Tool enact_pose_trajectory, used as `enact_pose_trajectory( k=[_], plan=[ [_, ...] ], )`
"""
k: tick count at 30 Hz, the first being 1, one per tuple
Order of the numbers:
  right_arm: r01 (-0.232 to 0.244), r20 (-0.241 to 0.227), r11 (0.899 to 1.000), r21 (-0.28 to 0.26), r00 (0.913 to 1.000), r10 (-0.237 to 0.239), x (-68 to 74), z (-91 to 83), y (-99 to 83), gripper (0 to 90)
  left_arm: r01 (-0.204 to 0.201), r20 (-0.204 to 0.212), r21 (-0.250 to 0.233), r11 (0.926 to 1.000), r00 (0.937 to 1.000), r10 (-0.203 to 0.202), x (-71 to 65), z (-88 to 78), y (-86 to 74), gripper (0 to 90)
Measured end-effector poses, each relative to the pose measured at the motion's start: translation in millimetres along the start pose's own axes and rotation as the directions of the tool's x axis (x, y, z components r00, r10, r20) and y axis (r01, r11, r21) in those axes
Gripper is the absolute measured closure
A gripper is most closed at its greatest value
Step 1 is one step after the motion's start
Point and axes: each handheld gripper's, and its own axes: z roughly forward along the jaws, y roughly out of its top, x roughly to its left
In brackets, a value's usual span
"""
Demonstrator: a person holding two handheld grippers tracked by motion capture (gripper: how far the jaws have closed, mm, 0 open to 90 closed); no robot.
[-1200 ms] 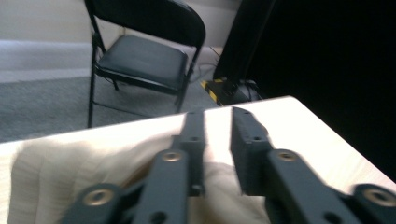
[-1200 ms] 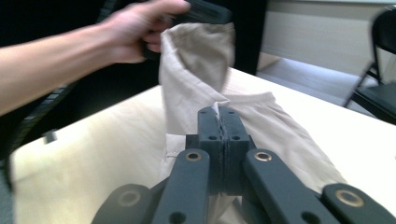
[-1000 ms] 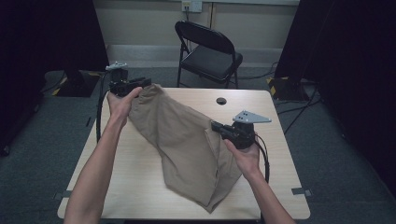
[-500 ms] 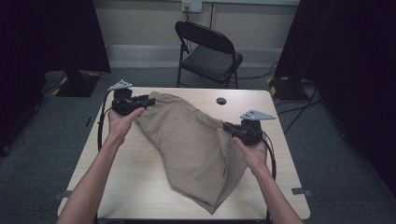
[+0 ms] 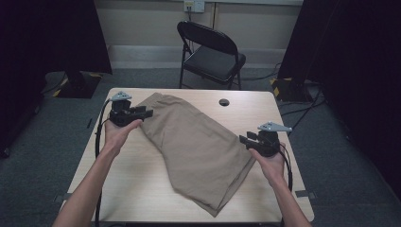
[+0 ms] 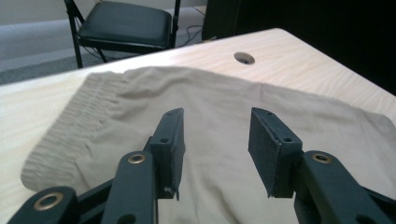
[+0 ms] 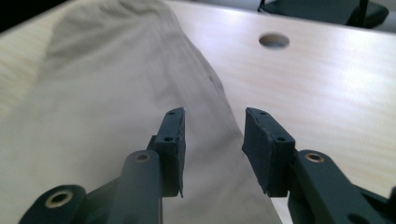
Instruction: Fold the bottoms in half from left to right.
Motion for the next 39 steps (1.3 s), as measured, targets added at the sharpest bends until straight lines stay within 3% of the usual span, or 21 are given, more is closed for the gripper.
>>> enact_pose_trajectory(
  k=[3, 9, 11, 13, 15, 17, 18, 20, 24, 26, 29, 31, 32, 34, 36, 39],
  plan=[
    [0.006, 0.017, 0.999, 0.04, 0.9998, -0.006, -6.6, 1.4, -14.6, 59.1, 0.005, 0.008, 0.007, 1.0, 1.0, -0.005, -1.1, 0.7, -10.6, 56.1],
    [-0.05, 0.043, 0.995, 0.087, 0.998, 0.046, -36.6, 12.3, -35.4, 53.5, 0.002, 0.012, 0.034, 0.9994, 0.9999, -0.002, -2.5, 3.8, -24.6, 56.0],
    [-0.078, 0.039, 0.992, 0.103, 0.9965, 0.074, -41.3, 18.5, -40.6, 52.3, -0.01, 0.005, 0.048, 0.9988, 0.9999, 0.009, -3.2, 5.9, -27.8, 55.4],
    [-0.069, 0.034, 0.989, 0.134, 0.9973, 0.065, -40.8, 25.0, -43.8, 53.2, -0.005, 0.005, 0.057, 0.9984, 1.0, 0.005, -3.1, 7.9, -31.1, 55.3],
    [-0.066, -0.009, 0.987, 0.144, 0.9976, 0.068, -39.5, 29.1, -45.5, 70.5, 0.004, 0.008, 0.052, 0.9986, 1.0, -0.004, -2.7, 8.5, -33.6, 54.9],
    [-0.052, -0.003, 0.987, 0.149, 0.9986, 0.053, -36.8, 29.0, -45.7, 83.5, 0.01, 0.015, 0.05, 0.9987, 0.9998, -0.011, -2.9, 9.0, -35.6, 54.8],
    [-0.043, -0.004, 0.988, 0.146, 0.999, 0.044, -35.0, 26.9, -45.2, 88.7, 0.007, 0.016, 0.054, 0.9985, 0.9998, -0.008, -3.5, 9.3, -37.0, 54.6],
    [-0.058, -0.011, 0.99, 0.13, 0.9981, 0.06, -30.7, 17.9, -42.4, 89.8, -0.006, 0.018, 0.07, 0.9975, 0.9998, 0.005, -4.7, 10.3, -38.3, 54.2],
    [-0.032, -0.024, 0.992, 0.125, 0.9991, 0.035, -23.3, -0.8, -39.8, 90.0, -0.017, 0.016, 0.08, 0.9966, 0.9998, 0.015, -6.7, 11.2, -39.0, 53.7],
    [-0.024, 0.0, 0.989, 0.145, 0.9997, 0.024, -24.7, -5.2, -45.2, 90.0, -0.005, 0.02, 0.071, 0.9975, 0.9998, 0.003, -8.8, 13.5, -40.8, 53.8],
    [-0.046, 0.022, 0.979, 0.199, 0.9989, 0.042, -31.6, 0.8, -60.0, 89.7, -0.024, 0.036, 0.096, 0.9951, 0.9991, 0.02, -13.4, 18.6, -45.6, 53.8],
    [-0.033, 0.032, 0.967, 0.251, 0.9992, 0.025, -31.5, 6.3, -67.0, 88.1, -0.046, 0.053, 0.123, 0.9913, 0.9978, 0.039, -18.5, 22.4, -50.9, 53.9],
    [-0.031, 0.032, 0.966, 0.255, 0.9992, 0.024, -31.5, 7.0, -68.0, 87.7, -0.046, 0.058, 0.126, 0.9909, 0.9975, 0.039, -20.1, 23.5, -52.9, 54.0],
    [-0.031, 0.034, 0.966, 0.257, 0.9992, 0.024, -31.3, 6.8, -68.2, 85.9, -0.055, 0.065, 0.144, 0.9881, 0.9968, 0.046, -24.2, 26.1, -57.4, 54.0],
    [-0.017, 0.035, 0.965, 0.261, 0.9993, 0.008, -29.8, 6.5, -68.0, 76.9, -0.067, 0.08, 0.162, 0.9846, 0.9953, 0.054, -28.2, 27.8, -61.1, 54.0],
    [-0.028, 0.04, 0.979, 0.203, 0.999, 0.021, -29.2, 4.3, -62.5, 66.2, -0.058, 0.121, 0.171, 0.9835, 0.992, 0.037, -34.3, 29.4, -66.1, 58.1]
  ],
)
